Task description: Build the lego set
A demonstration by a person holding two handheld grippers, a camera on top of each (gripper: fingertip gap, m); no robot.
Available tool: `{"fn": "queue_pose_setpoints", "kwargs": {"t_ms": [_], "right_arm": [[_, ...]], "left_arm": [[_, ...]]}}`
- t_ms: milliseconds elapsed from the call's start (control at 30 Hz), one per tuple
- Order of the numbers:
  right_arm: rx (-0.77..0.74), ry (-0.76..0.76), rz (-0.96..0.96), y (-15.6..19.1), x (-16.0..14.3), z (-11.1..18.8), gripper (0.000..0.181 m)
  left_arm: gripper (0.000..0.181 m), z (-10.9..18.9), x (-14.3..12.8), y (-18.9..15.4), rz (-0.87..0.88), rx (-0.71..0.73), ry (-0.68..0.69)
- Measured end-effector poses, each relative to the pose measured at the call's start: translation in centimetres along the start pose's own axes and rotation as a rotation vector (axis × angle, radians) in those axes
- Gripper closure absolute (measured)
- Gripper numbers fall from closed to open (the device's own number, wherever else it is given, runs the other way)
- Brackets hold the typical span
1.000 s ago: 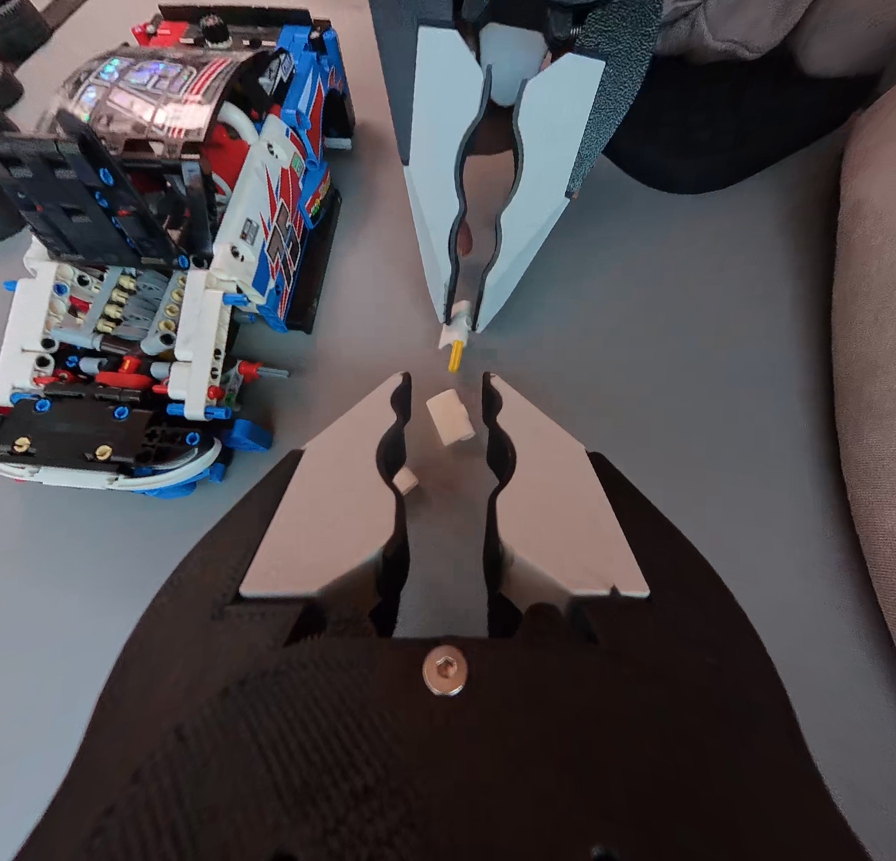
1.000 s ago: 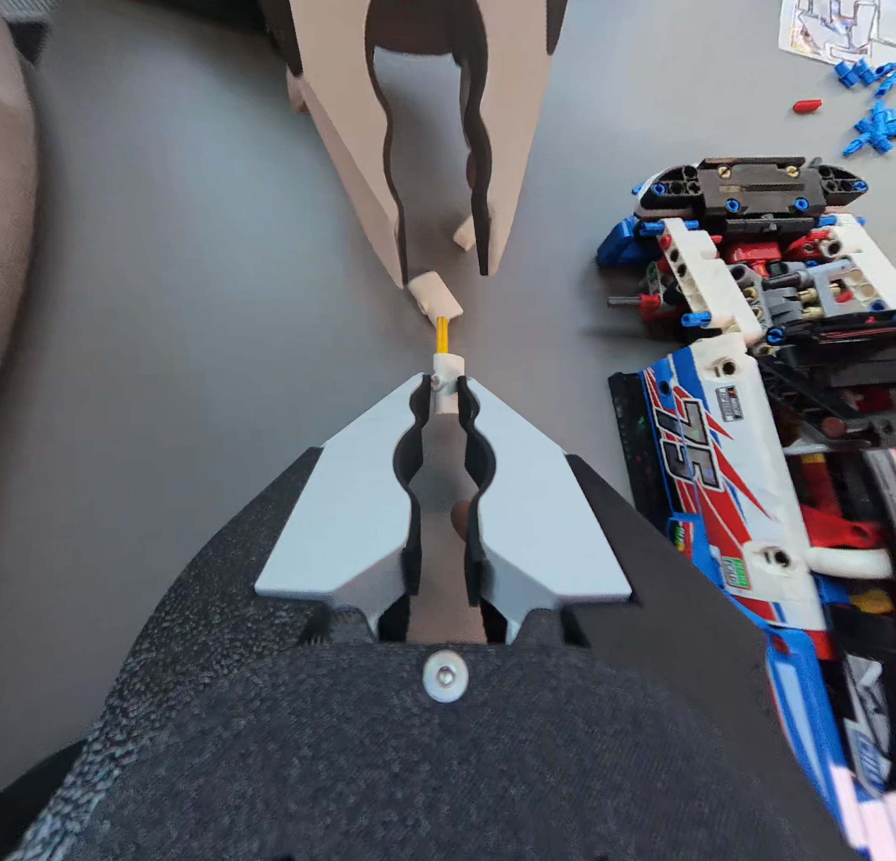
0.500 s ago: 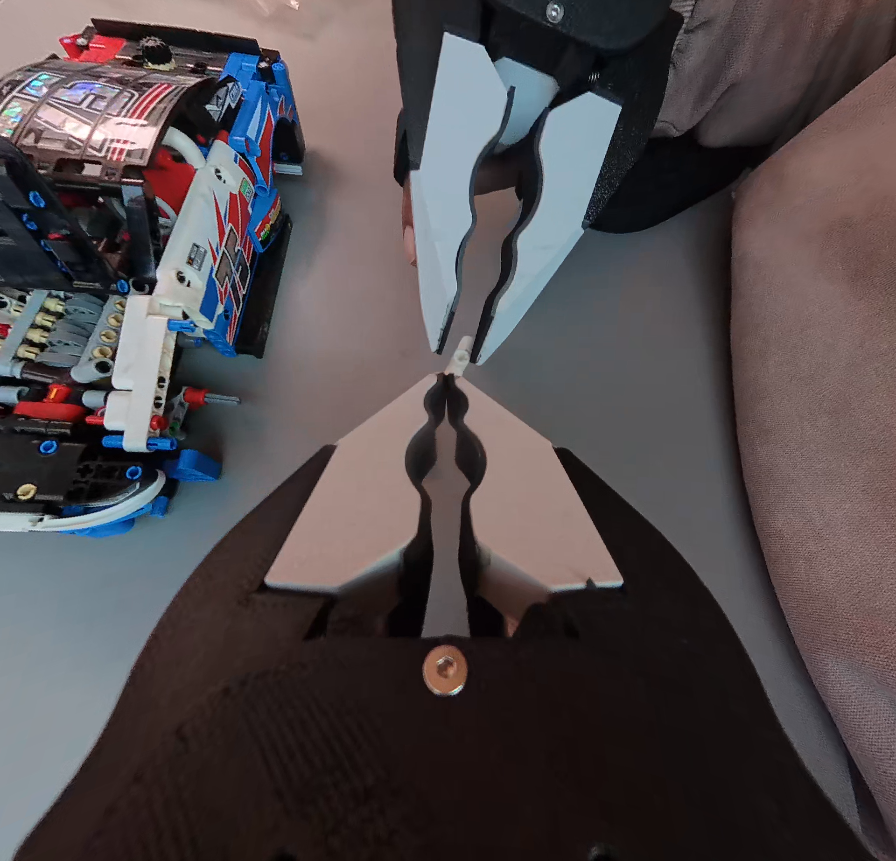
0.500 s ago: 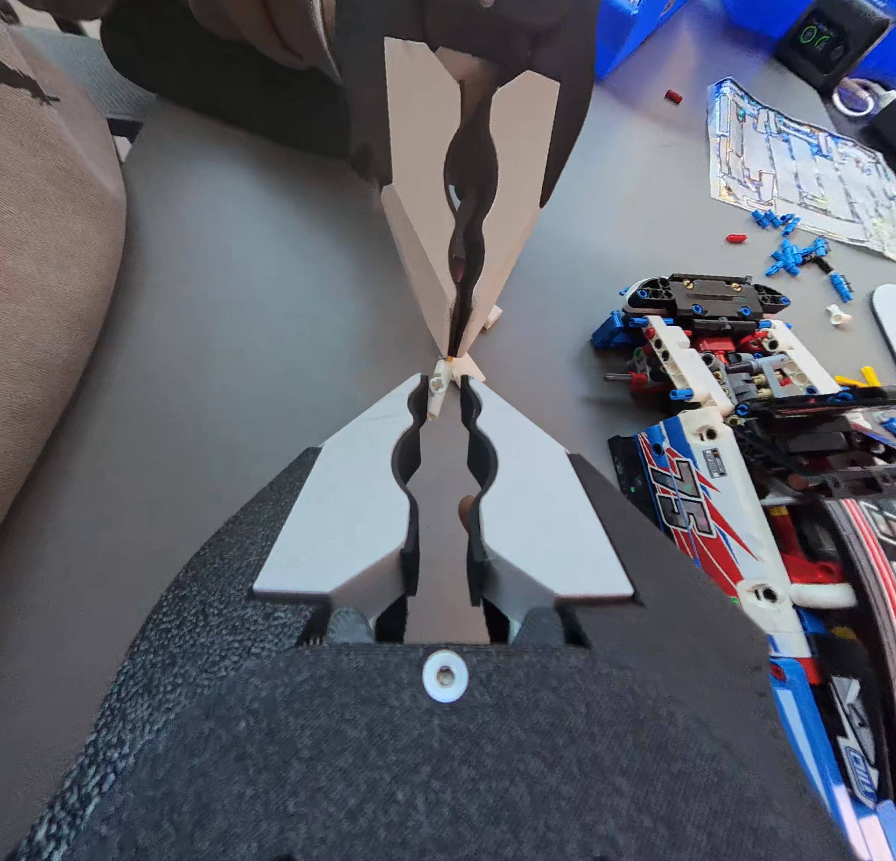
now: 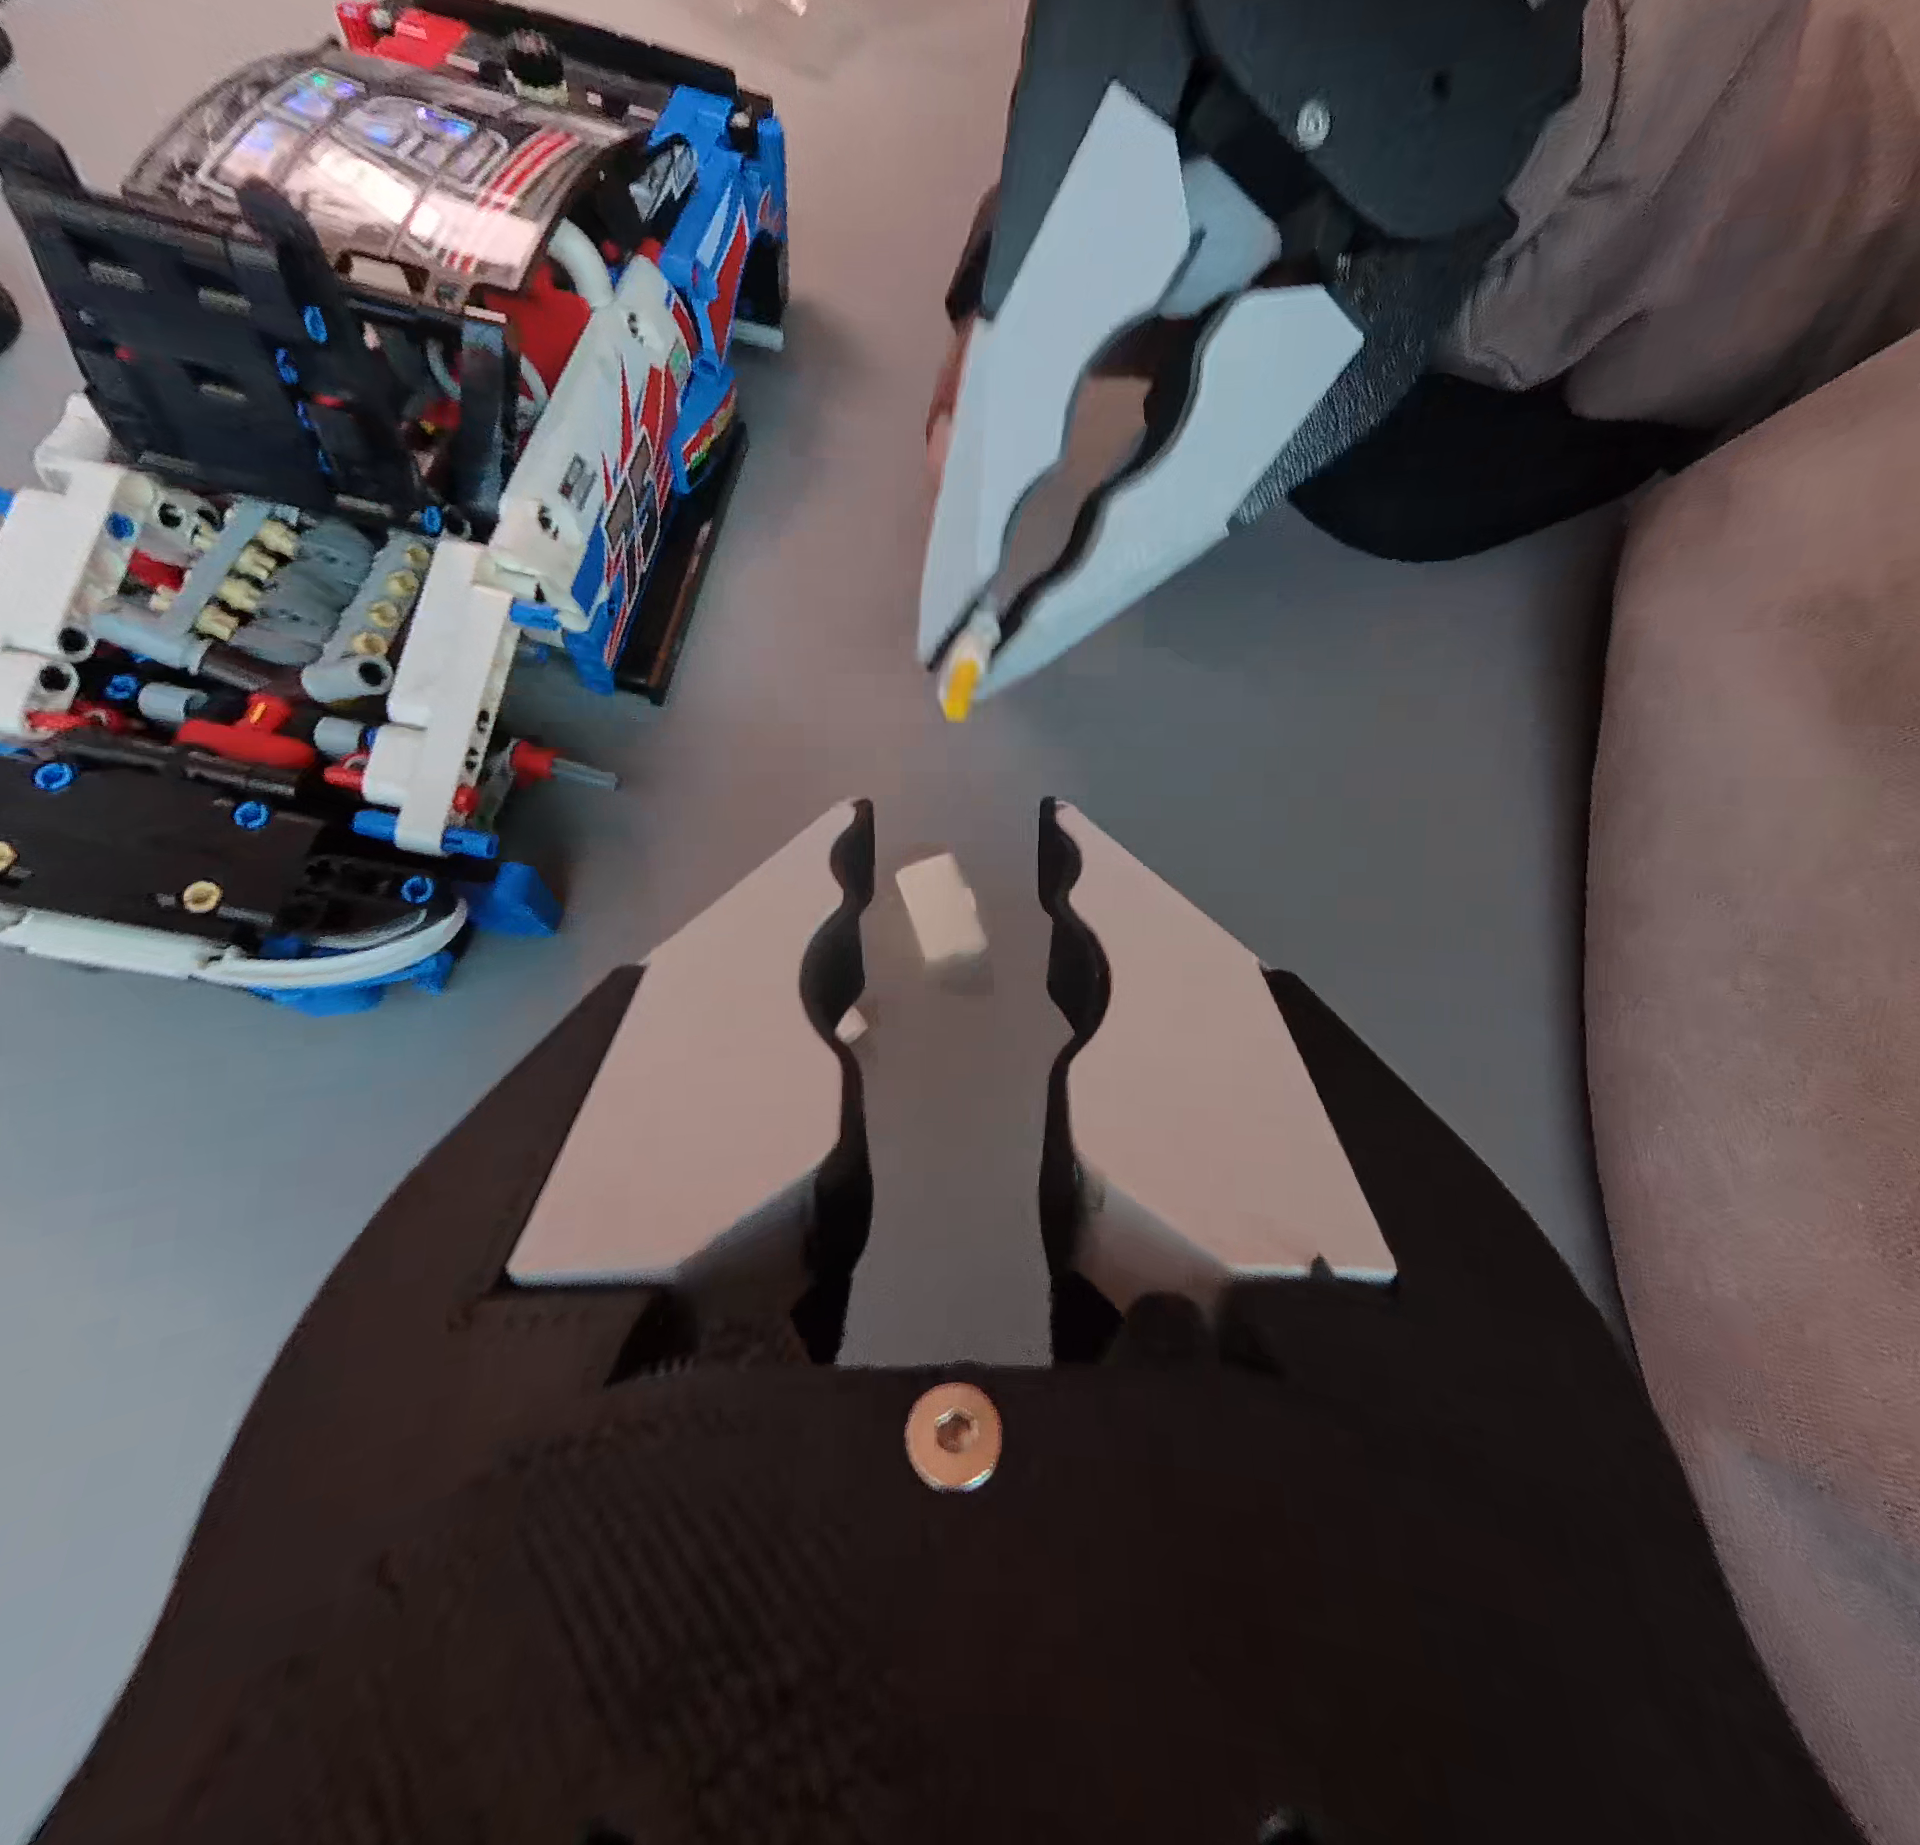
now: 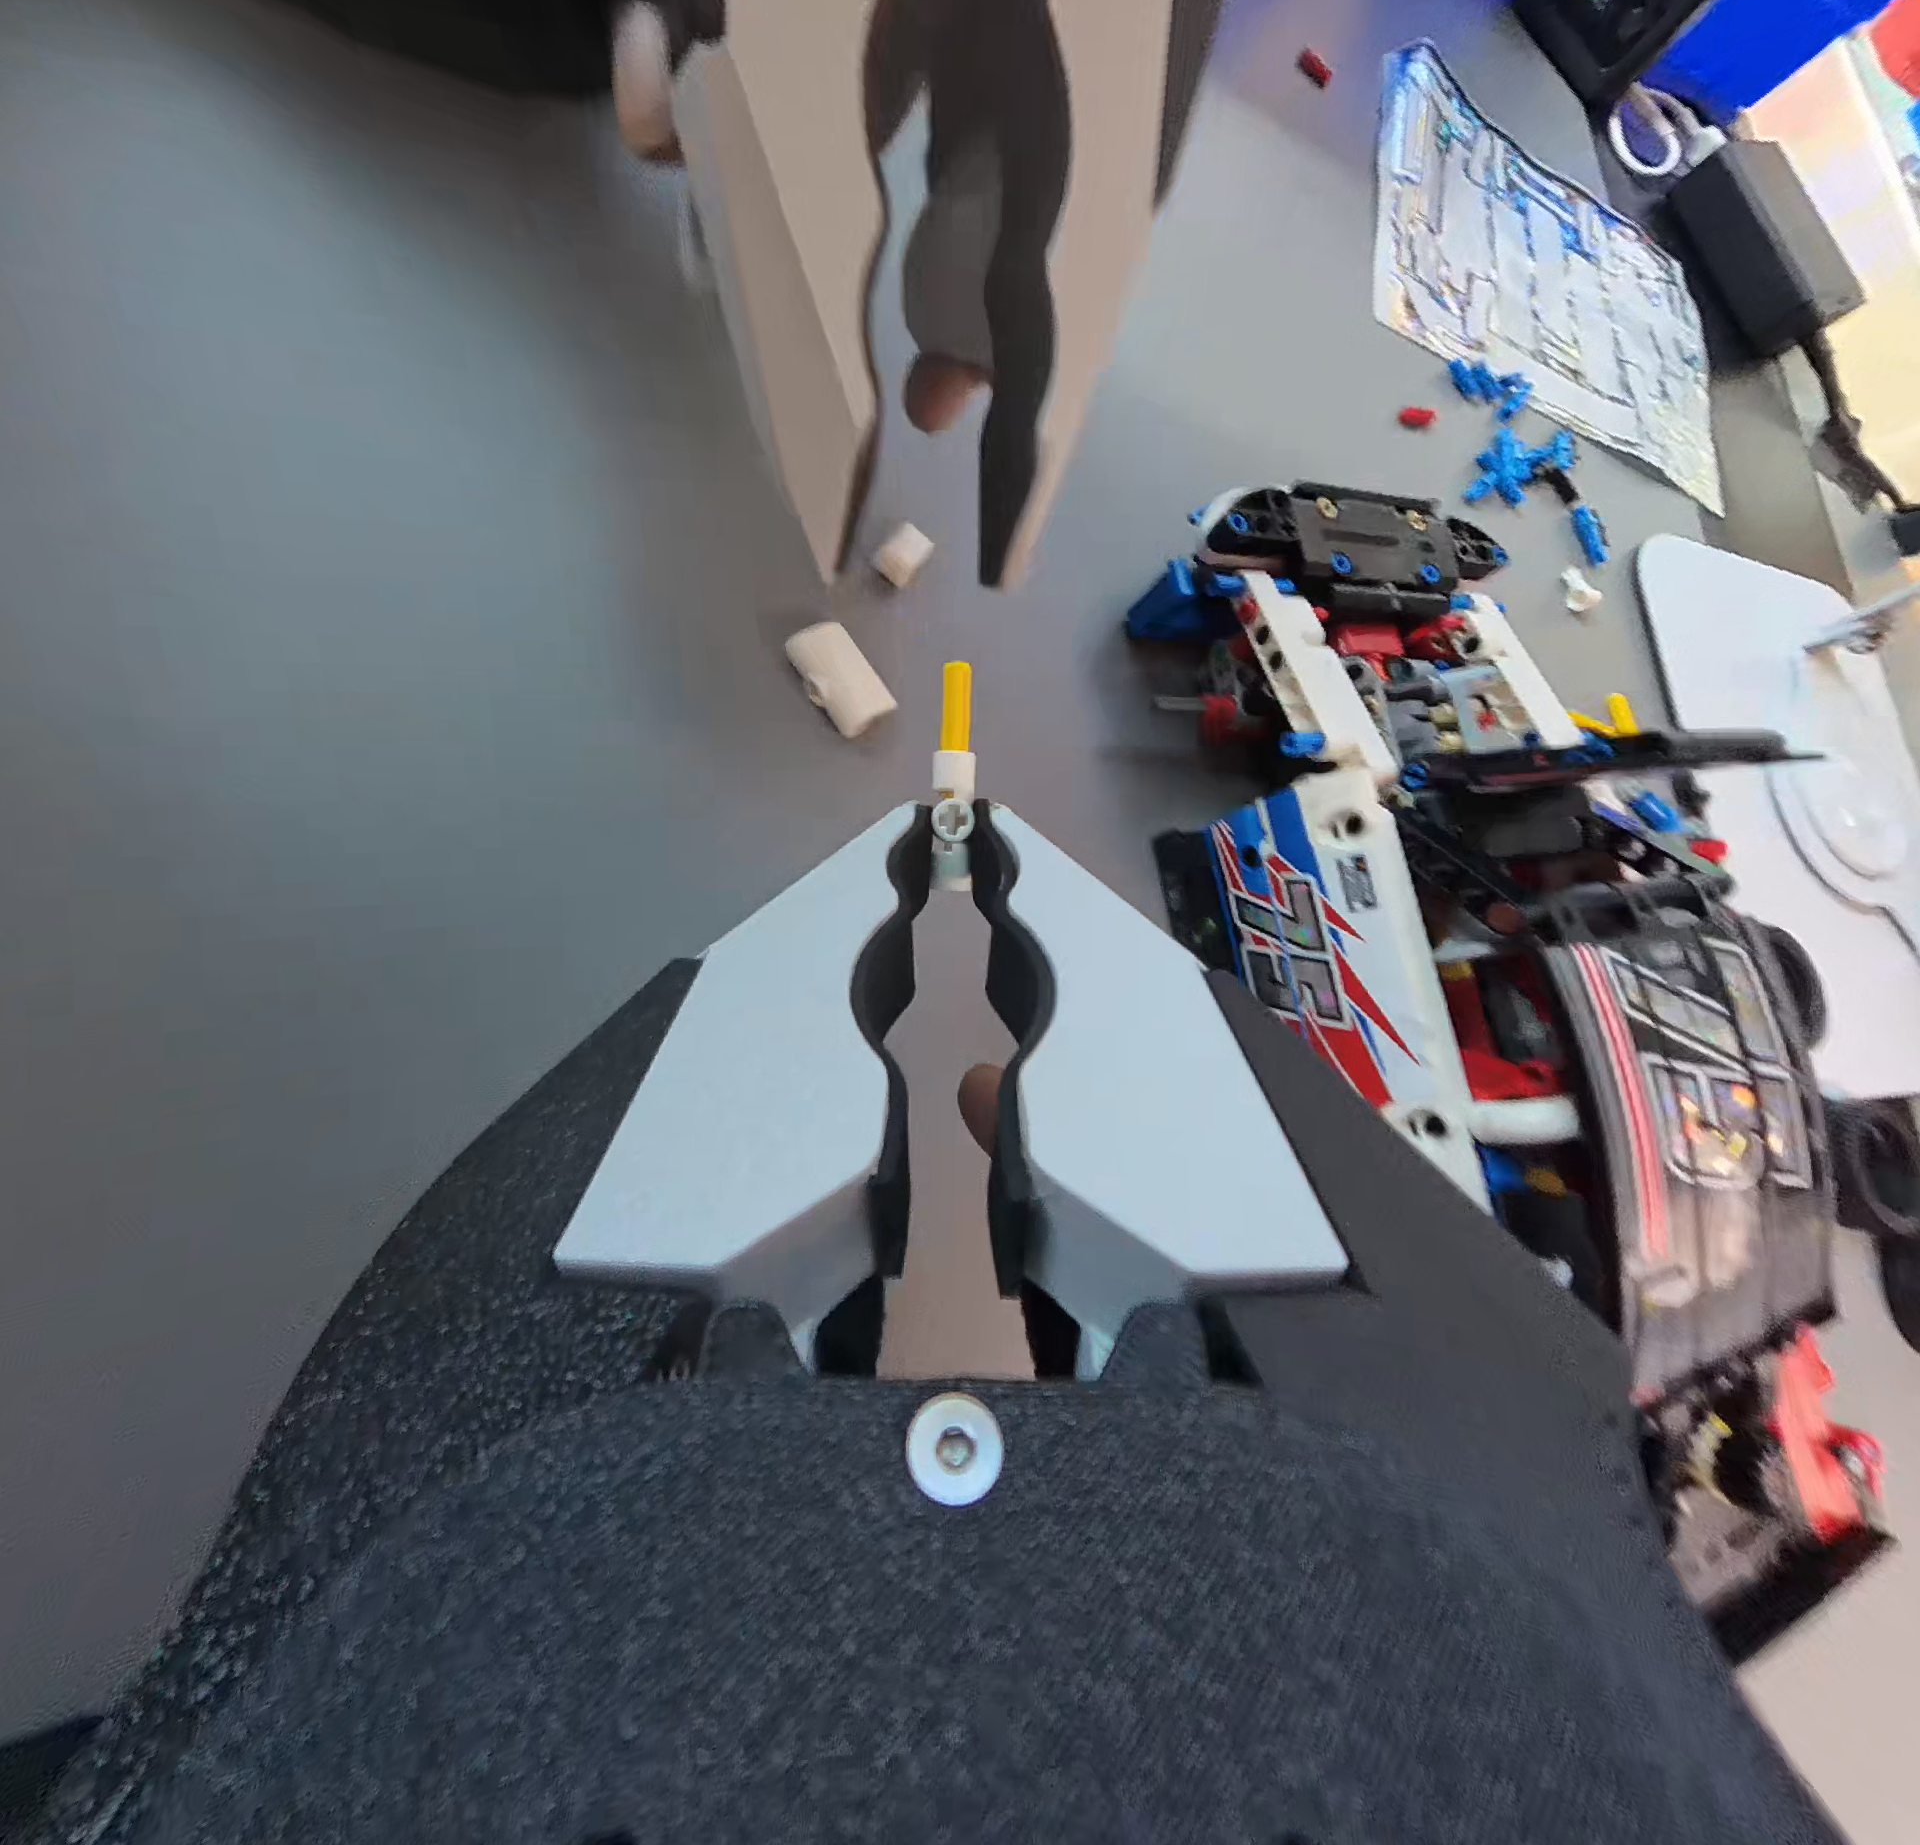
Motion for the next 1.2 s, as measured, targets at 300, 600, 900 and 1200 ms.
{"fn": "queue_pose_setpoints", "kwargs": {"t_ms": [300,600,900,1200], "right_arm": [[-0.059,0.040,0.026,-0.5,-1.9,0.0,0.176],[-0.129,-0.044,0.189,0.4,-0.8,0.4,0.176],[-0.308,-0.039,0.459,0.7,0.3,0.5,0.175],[-0.276,0.033,0.583,1.7,-0.4,-0.6,0.176]], "left_arm": [[0.146,-2.7,-2.3,-0.9,-0.057,0.190,0.263],[0.167,-2.1,-1.4,0.6,-0.022,-0.018,0.132],[0.168,-0.9,-0.9,1.8,0.312,-0.321,-0.112],[0.168,-1.6,-1.4,2.0,0.332,-0.260,-0.035]]}}
Point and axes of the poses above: each gripper's, where its closed fingertips meet, z back along the fingers, x out of its top, y = z × x across the jaws, the point moved 7 cm from there along z, back along the fingers, and after that the axes turned 8 degrees about -x, right-handed, at the moved point
